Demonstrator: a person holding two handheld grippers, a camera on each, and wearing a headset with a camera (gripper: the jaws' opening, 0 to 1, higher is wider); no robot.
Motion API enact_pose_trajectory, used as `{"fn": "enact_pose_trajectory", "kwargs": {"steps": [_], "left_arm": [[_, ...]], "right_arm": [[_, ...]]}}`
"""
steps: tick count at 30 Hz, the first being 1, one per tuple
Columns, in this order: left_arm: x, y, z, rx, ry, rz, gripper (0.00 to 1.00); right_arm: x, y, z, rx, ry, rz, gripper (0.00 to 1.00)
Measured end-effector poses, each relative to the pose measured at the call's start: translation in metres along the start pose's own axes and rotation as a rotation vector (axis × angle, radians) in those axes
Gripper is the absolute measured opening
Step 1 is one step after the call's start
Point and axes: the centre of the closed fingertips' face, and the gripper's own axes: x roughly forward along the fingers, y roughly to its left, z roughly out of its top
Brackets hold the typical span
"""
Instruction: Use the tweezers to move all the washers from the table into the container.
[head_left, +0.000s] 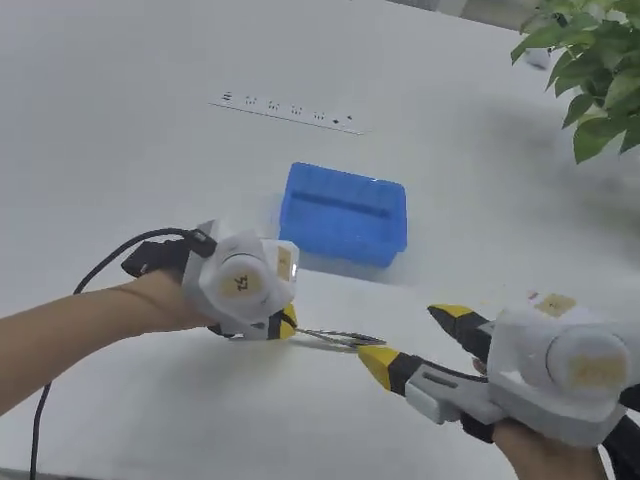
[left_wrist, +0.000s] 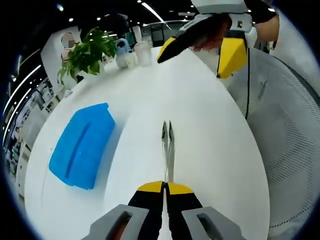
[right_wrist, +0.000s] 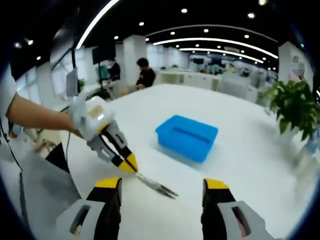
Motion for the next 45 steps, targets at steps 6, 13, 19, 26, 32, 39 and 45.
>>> {"fn": "enact_pose_trajectory", "kwargs": {"steps": [6,13,19,26,32,39,45], "left_arm": [[0.002,0.000,-0.002,-0.019,-0.002,-0.003,0.00],[-0.016,-0.001,-0.004,-0.134,0.011,0.040,0.15],[-0.062,-0.012,0.004,-0.432,-0.059,0.126,0.38],[-0.117,-0.019,0.003,-0.620,-0.134,0.329,0.61],[-0.157,-0.024,0.004,-0.774,-0.236,0.471,0.85],[-0.191,-0.029,-0.010,-0.854,-0.241,0.656,0.99],[-0.208,-0.035,-0.018,-0.898,-0.234,0.736,0.99]], "right_arm": [[-0.021,-0.001,-0.001,0.000,-0.030,-0.046,0.81],[-0.028,-0.006,-0.006,0.073,-0.047,-0.062,0.84],[-0.037,-0.020,0.003,0.087,-0.090,-0.104,0.89],[-0.047,-0.034,0.012,0.127,-0.146,-0.137,0.91],[-0.054,-0.037,0.010,0.161,-0.173,-0.150,0.96],[-0.063,-0.039,0.004,0.186,-0.189,-0.172,0.99],[-0.064,-0.039,-0.001,0.196,-0.186,-0.169,0.99]]}}
